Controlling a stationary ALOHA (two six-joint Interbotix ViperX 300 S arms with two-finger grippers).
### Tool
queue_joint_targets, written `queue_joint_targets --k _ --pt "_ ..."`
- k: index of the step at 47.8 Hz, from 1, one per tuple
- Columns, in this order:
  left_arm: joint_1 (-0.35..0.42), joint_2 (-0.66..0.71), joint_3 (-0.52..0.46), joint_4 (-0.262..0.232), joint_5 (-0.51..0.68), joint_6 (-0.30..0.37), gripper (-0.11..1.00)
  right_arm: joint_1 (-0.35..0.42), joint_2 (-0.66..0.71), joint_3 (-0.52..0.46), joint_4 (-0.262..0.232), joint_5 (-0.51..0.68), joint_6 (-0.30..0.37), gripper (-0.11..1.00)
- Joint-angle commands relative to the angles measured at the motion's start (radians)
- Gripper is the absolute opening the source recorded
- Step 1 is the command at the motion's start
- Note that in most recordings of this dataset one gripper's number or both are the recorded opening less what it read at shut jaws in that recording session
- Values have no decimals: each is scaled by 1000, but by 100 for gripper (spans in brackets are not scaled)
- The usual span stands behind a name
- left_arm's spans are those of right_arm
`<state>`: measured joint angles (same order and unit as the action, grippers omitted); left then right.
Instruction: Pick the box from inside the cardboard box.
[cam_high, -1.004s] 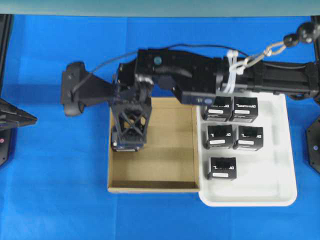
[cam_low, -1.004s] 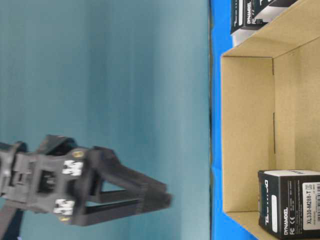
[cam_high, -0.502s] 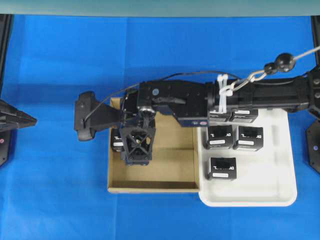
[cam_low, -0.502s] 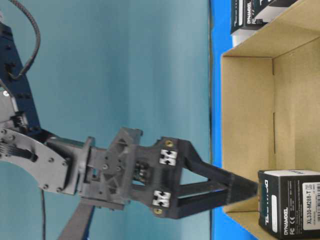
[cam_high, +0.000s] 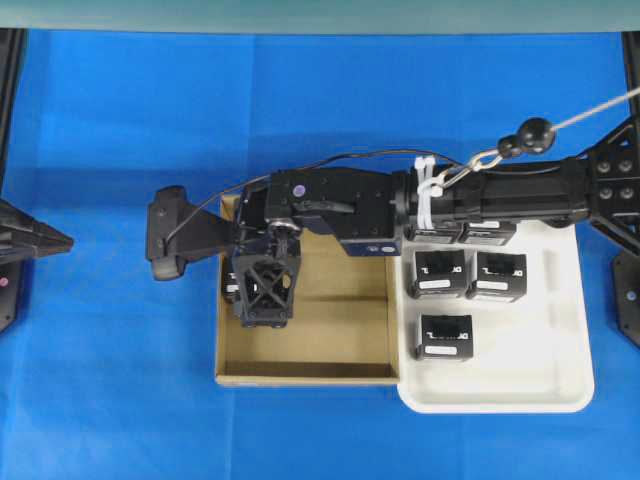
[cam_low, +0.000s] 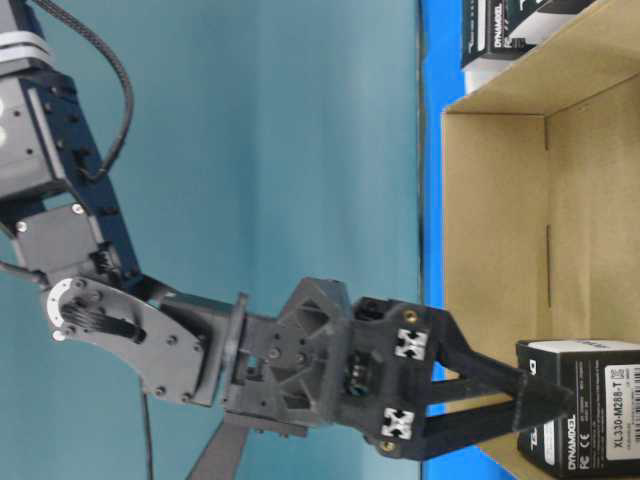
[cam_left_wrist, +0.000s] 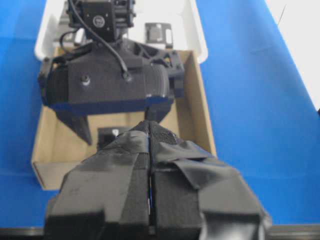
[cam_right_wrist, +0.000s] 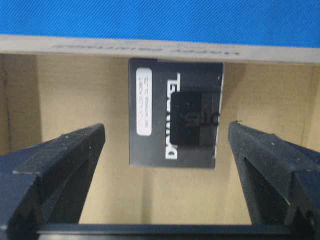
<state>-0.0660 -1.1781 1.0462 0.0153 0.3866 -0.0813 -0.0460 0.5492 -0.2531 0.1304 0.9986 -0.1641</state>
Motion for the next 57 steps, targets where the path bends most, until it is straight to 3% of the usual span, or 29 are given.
queue_joint_targets --k 1,14,51,57 --pt "-2 8 -29 3 -5 0 -7 2 8 -11 -2 -8 2 100" --pt "0 8 -29 2 -5 0 -7 -2 31 -23 -38 -8 2 100" --pt "-2 9 -29 2 -5 0 -7 2 83 -20 -38 -51 3 99" --pt "-2 9 -29 2 -5 0 -7 6 83 -21 -38 -63 5 93"
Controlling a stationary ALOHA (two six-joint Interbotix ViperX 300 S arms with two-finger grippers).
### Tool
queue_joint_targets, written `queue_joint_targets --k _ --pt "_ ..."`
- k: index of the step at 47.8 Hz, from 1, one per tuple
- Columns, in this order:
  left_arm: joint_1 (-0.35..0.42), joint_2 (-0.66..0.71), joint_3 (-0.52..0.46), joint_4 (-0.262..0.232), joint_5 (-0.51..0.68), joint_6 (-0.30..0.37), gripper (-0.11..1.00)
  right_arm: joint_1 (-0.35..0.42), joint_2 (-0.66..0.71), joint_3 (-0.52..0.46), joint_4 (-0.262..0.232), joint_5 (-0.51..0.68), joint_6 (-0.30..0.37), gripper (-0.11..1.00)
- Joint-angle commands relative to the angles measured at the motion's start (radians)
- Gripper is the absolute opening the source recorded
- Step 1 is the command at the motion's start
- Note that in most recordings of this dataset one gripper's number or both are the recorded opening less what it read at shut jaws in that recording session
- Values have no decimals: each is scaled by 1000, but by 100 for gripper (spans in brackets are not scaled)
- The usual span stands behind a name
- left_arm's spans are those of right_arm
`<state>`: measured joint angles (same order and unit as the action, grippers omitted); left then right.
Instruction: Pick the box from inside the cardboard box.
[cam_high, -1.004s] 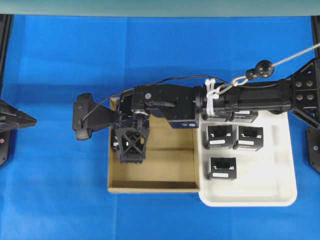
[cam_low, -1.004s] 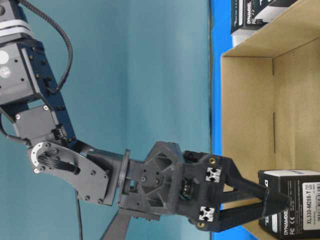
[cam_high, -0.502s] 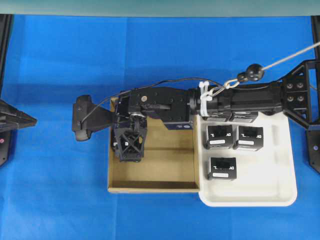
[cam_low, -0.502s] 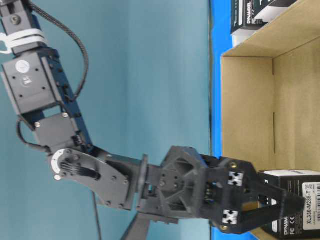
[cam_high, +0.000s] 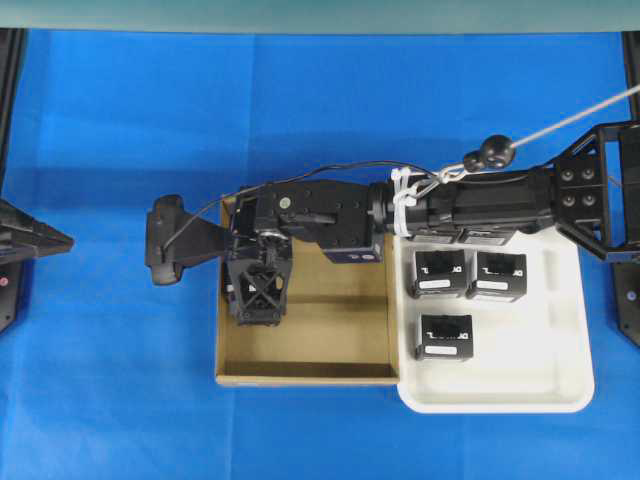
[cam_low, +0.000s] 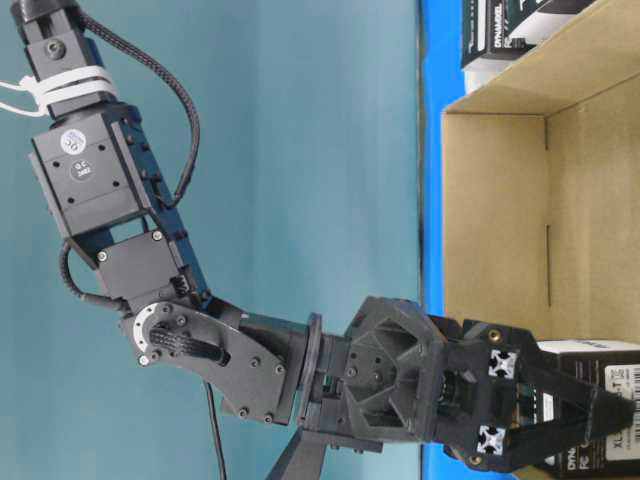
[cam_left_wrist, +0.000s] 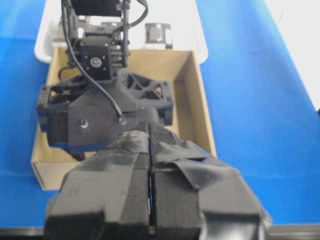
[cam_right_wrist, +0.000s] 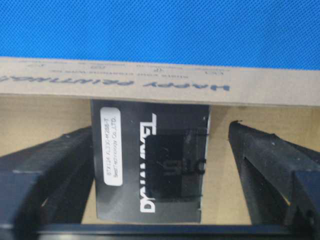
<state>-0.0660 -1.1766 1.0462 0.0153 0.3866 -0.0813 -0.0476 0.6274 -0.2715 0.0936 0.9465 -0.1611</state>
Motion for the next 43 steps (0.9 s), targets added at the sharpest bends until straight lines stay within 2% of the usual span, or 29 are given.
queue_joint_targets --k 1,8,24,33,43 --pt "-2 8 -29 2 -5 0 -7 9 5 -3 -2 -12 2 90" --pt "-2 9 -29 2 -5 2 -7 9 5 -6 3 -8 2 61" --pt "-2 12 -26 2 -5 2 -7 9 -26 -14 9 14 25 61" --pt "-2 8 -29 3 -5 2 -7 -3 -106 -35 11 106 25 61" --pt "-2 6 -29 2 -5 2 -7 -17 -189 -115 11 227 18 61"
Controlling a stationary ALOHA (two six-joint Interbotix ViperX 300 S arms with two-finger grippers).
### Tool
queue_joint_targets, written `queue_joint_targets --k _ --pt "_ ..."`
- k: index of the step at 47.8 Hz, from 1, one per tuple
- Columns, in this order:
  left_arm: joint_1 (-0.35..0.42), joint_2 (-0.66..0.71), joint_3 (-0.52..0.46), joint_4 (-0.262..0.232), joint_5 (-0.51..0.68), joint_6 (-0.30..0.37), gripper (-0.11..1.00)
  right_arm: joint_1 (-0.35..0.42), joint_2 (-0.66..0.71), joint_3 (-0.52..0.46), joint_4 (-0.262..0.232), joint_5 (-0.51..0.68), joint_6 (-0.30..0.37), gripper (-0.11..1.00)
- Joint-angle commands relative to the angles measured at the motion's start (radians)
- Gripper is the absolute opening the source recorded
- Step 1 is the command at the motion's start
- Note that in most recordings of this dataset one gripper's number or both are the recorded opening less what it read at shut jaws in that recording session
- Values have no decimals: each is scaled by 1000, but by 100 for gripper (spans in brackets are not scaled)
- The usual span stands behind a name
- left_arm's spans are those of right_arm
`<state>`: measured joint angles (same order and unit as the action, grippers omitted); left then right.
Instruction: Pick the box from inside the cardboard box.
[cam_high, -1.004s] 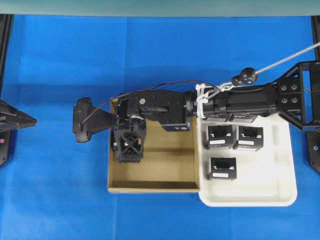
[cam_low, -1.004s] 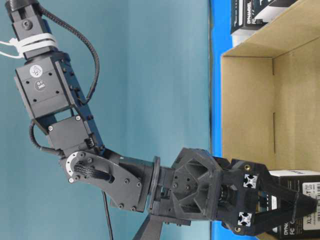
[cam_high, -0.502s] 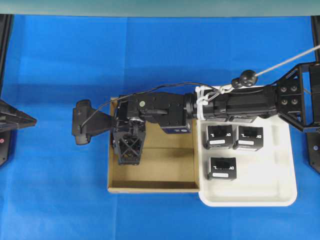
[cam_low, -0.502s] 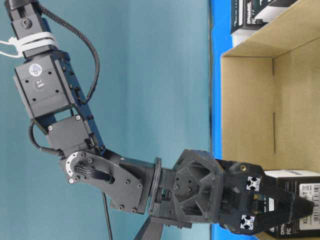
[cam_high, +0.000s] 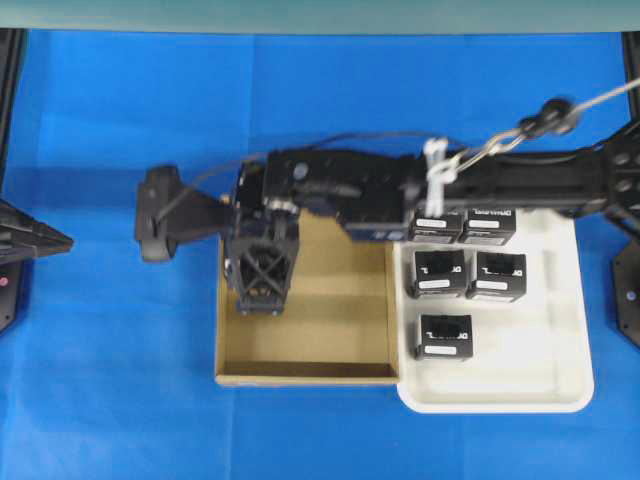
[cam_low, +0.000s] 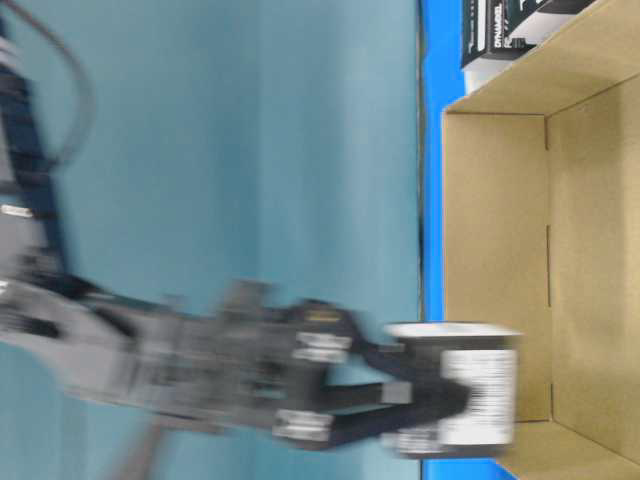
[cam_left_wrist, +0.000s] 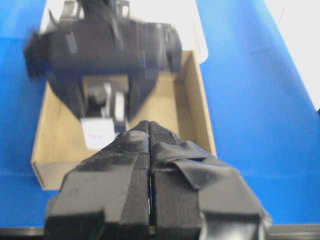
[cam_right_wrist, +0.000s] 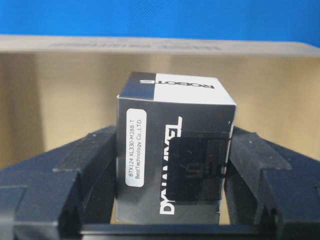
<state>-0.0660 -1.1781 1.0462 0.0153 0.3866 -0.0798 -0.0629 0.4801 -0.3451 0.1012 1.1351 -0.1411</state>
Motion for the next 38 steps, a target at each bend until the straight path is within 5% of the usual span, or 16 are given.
queue_joint_targets --k 1,38 --pt "-2 8 -29 2 -5 0 -7 -5 -48 -48 3 51 -3 61" --pt "-2 9 -35 2 -5 -5 -7 -25 -225 -302 3 457 11 61"
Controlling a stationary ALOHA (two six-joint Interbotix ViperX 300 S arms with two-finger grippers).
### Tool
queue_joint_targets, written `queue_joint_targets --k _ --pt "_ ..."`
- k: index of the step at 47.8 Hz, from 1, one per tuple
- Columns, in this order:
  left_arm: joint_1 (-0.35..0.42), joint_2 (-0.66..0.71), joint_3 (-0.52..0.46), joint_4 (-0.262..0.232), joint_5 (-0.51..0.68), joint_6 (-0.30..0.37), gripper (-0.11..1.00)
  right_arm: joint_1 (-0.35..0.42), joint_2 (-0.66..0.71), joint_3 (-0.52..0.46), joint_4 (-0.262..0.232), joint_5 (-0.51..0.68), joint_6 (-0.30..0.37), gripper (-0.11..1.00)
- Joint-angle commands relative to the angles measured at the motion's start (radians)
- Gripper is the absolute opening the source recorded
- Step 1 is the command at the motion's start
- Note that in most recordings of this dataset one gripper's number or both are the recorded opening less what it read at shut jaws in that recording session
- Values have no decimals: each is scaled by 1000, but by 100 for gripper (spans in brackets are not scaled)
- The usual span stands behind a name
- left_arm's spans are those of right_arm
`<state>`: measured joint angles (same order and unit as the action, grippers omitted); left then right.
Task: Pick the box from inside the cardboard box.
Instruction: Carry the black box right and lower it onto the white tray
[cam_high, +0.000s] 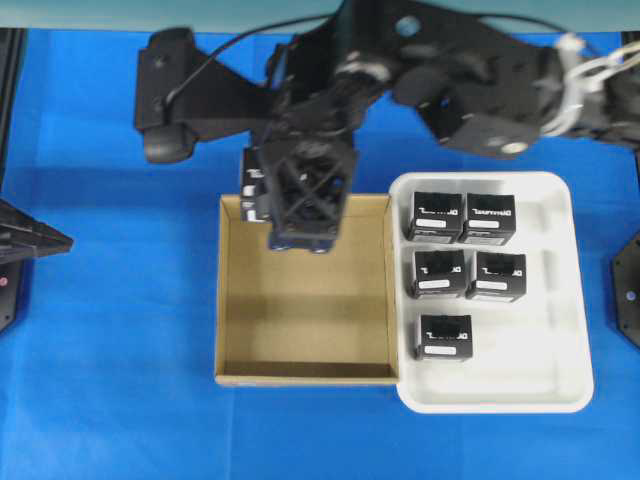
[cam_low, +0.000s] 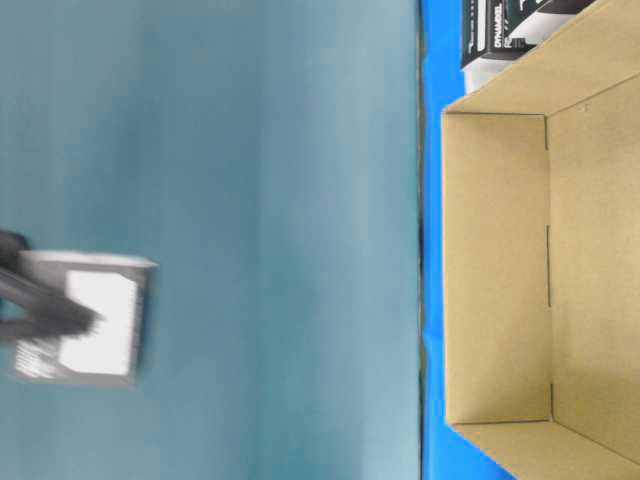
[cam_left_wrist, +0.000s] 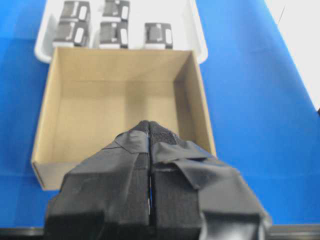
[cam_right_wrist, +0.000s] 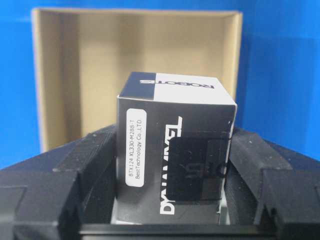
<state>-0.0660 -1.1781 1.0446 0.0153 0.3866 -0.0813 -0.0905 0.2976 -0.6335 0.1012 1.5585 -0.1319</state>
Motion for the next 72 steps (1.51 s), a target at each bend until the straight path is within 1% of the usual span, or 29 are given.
queue_joint_targets --k 1,4,7,14,26,31,37,43,52,57,66,72 --pt "-2 9 -32 2 -5 -3 -7 3 -54 -9 3 46 5 61" --pt "-2 11 -34 3 -5 -3 -7 6 -87 29 5 74 14 61" --pt "-2 12 -32 3 -5 -3 -7 12 -120 78 3 72 25 61" --pt "-2 14 -32 2 -5 -5 -7 35 -213 236 3 23 77 61" --pt "-2 14 -31 3 8 -2 -7 71 -408 578 3 -140 206 61" --pt "-2 14 -32 2 38 -5 -7 94 -472 726 3 -219 232 61" --pt "-2 11 -34 3 63 -5 -7 123 -552 873 3 -308 252 61" --pt "-2 14 -32 3 66 -17 -7 147 -607 969 3 -354 275 61" --pt "-2 20 -28 3 66 -48 -7 210 -646 1095 3 -380 282 61" --pt "-2 21 -28 2 66 -52 -7 242 -663 1166 3 -423 282 61" --pt "-2 20 -28 3 60 -54 -7 267 -701 1293 3 -535 287 61" --pt "-2 20 -29 2 60 -55 -7 273 -701 1358 3 -584 290 61"
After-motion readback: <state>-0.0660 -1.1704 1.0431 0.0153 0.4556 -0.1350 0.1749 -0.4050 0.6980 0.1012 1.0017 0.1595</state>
